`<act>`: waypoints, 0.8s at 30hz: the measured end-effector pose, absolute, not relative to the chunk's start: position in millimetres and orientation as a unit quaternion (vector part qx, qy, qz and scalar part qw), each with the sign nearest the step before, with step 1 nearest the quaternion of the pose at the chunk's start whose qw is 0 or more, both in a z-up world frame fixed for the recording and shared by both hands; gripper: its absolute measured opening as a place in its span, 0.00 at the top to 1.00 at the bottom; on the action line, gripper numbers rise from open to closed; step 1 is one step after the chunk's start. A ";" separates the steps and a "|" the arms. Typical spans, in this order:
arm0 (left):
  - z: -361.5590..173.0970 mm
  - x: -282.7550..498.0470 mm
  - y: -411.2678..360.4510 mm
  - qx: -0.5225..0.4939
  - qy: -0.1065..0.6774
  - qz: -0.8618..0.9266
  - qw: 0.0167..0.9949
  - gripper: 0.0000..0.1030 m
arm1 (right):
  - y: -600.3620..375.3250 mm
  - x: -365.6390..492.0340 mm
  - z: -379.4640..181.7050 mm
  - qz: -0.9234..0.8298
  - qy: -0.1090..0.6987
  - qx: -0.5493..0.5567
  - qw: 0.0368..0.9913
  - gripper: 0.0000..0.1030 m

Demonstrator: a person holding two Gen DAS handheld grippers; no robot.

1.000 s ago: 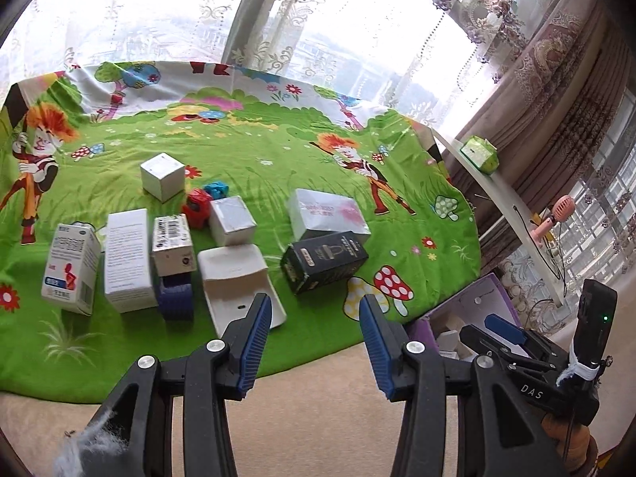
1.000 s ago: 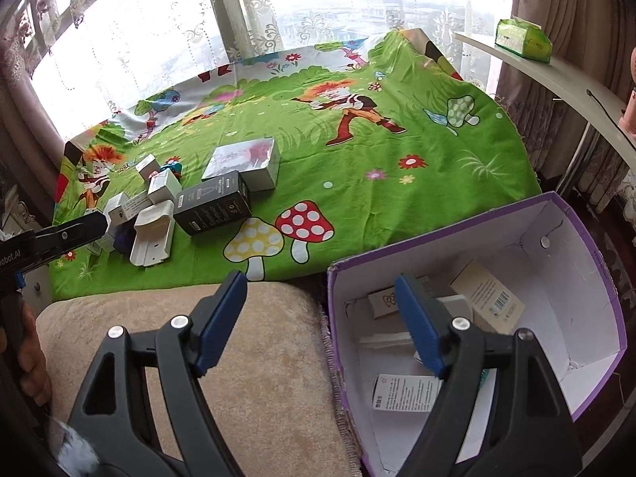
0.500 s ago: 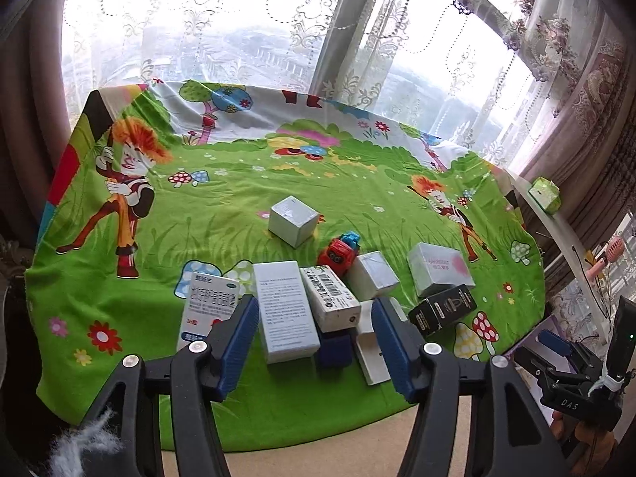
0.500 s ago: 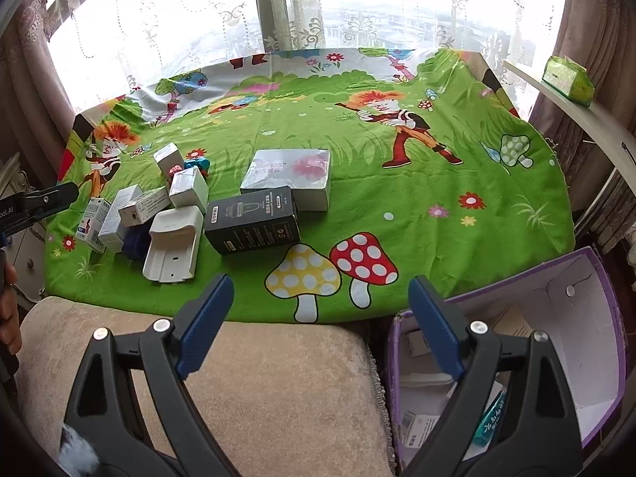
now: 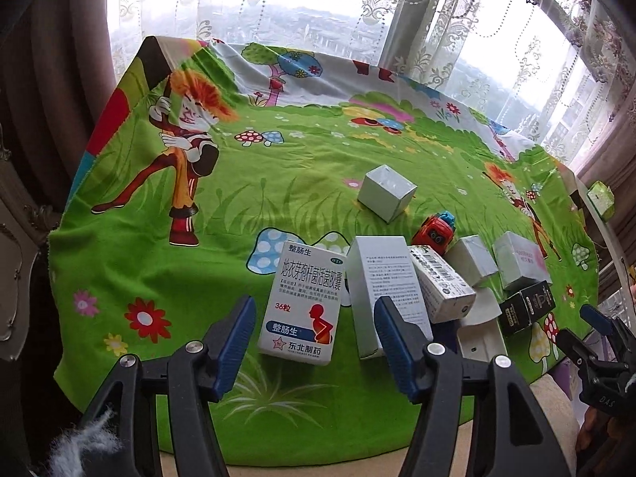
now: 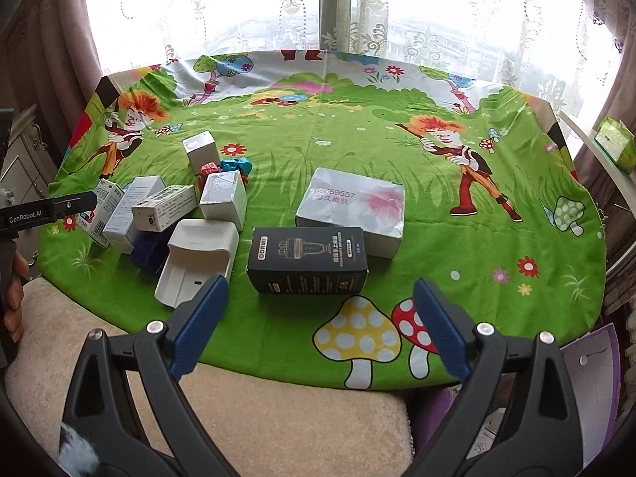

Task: Organize rigid objects
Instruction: 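Move both tools back over the bed toward the remaining boxes, then grasp the white-blue printed medicine box with the left tool while the right tool grasps the black DORMI box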

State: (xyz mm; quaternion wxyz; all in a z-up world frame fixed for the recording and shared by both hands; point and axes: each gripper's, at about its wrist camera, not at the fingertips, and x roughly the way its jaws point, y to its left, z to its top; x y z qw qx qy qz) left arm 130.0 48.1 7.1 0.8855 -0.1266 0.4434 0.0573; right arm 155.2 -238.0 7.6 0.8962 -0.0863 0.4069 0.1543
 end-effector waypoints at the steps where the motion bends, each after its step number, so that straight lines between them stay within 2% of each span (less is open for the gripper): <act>1: 6.0 130.6 48.7 -0.126 0.444 0.059 0.885 0.39 | -235.1 157.6 5.5 0.158 0.409 -0.089 0.894 0.07; 20: -20.5 142.7 49.4 -0.116 0.475 0.064 0.870 0.40 | -218.5 197.1 -25.9 0.159 0.453 -0.106 0.871 0.06; 24: -20.3 142.1 46.0 -0.109 0.473 0.063 0.872 0.51 | -218.2 199.7 -29.2 0.158 0.456 -0.107 0.869 0.06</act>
